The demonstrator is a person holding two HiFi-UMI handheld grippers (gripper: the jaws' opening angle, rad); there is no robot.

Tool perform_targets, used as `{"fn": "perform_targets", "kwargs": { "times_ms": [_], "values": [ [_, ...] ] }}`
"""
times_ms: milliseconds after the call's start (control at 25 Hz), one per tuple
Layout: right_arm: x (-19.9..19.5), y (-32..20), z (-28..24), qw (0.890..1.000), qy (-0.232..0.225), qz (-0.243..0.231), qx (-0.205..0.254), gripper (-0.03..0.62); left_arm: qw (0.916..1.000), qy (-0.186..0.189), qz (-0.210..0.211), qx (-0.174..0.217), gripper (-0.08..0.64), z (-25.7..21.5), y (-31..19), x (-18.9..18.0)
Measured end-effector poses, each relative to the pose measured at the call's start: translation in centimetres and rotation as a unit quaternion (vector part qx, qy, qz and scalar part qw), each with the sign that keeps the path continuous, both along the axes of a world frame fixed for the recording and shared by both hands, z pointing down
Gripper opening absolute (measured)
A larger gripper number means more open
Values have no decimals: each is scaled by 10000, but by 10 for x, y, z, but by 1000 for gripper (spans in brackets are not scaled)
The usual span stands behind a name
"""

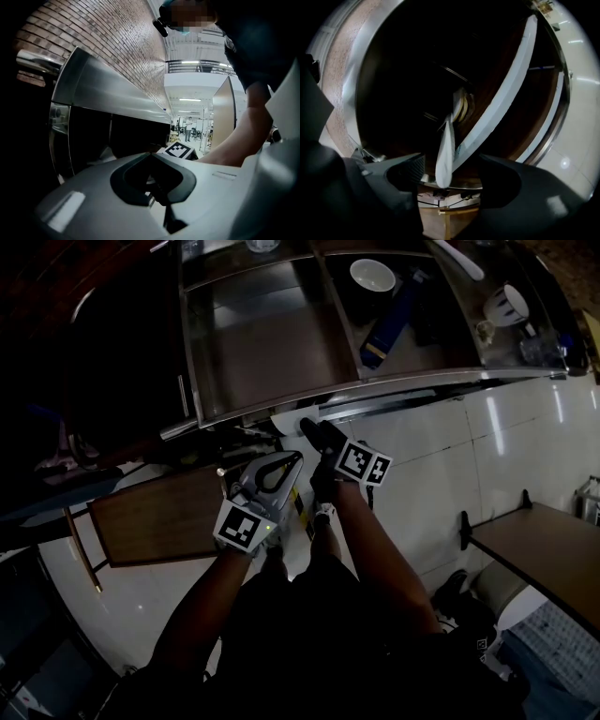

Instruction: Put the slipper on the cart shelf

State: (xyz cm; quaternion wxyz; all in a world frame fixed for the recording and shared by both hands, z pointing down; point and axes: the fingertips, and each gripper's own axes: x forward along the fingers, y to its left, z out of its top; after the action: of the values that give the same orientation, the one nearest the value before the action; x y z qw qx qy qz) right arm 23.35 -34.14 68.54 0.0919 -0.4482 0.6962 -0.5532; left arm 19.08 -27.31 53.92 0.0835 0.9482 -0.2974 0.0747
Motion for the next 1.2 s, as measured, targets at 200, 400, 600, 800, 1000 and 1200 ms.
{"fn": "perform_targets", "kwargs": {
  "times_ms": [200,400,600,800,1000,1200],
  "values": [
    [20,27,-52,9886,1216,-210,862,345,10000,39,32,59,5,-14,7,-6],
    [8,63,-131,9491,2226,-541,2162,341,9997,80,82,199,5,-41,28,-25],
    [-49,115,-217,9052,2435,-1054,3319,249,9981,201,298,508,5,-85,66,-51],
    [-104,174,-274,8798,2430,-1318,3868,93,9967,303,440,619,5,-120,116,-95],
    [-146,223,-299,8610,2519,-1530,4145,2,9961,314,507,654,5,-135,163,-140],
    [-190,263,-310,8480,2499,-1833,4300,2,9955,463,367,737,5,-150,198,-179]
  ]
}}
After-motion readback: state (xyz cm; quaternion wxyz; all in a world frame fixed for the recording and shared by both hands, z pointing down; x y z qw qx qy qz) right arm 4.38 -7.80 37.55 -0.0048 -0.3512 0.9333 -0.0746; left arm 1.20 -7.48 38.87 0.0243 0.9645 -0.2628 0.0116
